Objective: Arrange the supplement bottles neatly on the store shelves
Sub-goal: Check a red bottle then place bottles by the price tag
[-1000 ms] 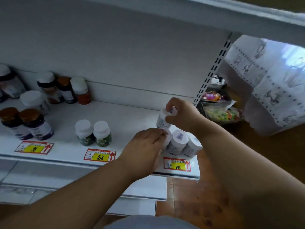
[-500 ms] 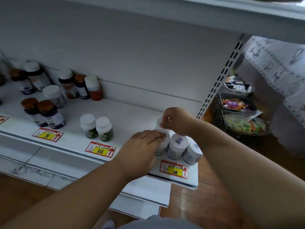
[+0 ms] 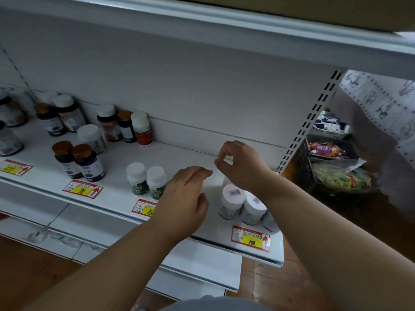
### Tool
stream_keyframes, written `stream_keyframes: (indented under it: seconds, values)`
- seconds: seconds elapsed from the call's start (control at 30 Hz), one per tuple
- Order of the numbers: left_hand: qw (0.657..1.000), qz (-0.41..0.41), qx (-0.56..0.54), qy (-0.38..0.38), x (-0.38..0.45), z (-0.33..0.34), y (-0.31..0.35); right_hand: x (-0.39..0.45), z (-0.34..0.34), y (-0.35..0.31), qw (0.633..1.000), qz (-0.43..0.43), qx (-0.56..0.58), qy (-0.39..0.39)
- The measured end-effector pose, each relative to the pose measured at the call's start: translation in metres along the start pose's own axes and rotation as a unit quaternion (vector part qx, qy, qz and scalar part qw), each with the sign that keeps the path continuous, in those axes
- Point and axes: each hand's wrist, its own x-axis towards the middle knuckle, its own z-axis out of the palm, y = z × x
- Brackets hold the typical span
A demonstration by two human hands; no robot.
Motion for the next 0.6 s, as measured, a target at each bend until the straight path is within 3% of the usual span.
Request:
stream_keyframes:
  seconds: [0.2,0.4,0.6]
  values:
    - [0.993,-0.057,-0.084,0.06,-0.011,-0.05,-0.057,0.029,0.039,-0.074,1.0,-0.019,0.013,0.009]
    - [0.996,-0.056,-0.055,0.049,0.0,-0.119,-0.152,0.094,0.101,-0.156,0.999,0.01,0.035,0.027]
    - [0.999,-0.039,-0.026,0.026,0.009,-0.155,-0.216,0.164,0.142,-0.184,0.993,0.113,0.013,0.037]
